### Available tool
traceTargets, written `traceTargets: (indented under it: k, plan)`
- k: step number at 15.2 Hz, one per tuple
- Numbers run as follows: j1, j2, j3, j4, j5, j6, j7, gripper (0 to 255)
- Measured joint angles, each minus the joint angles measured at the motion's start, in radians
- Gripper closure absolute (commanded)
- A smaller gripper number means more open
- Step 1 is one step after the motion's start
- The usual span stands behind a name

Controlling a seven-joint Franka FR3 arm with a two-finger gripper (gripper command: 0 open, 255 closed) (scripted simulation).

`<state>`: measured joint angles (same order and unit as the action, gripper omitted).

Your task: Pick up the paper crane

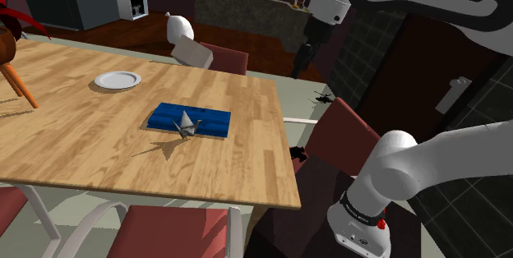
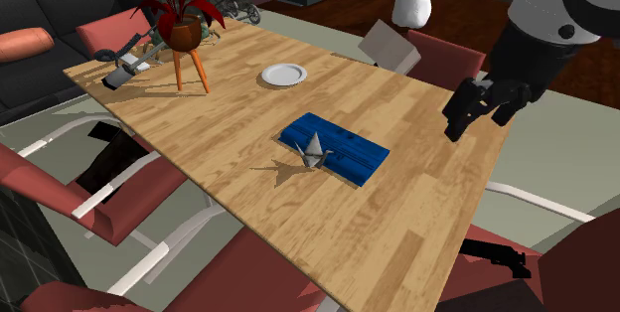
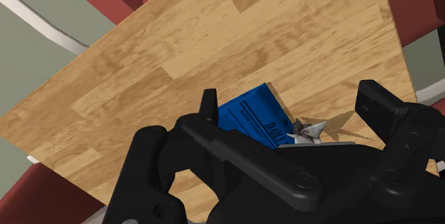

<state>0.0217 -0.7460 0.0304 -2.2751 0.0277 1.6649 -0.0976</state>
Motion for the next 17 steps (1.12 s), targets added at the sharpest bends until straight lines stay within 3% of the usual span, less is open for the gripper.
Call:
traceTargets:
  k: [4, 17]
  plan:
    - [0.005, 0.043, 0.019, -0.014, 0.006, 0.053, 0.015, 0]
    - [0.023, 0.455, 0.127, 0.050, -0.007, 0.385, 0.118, 0]
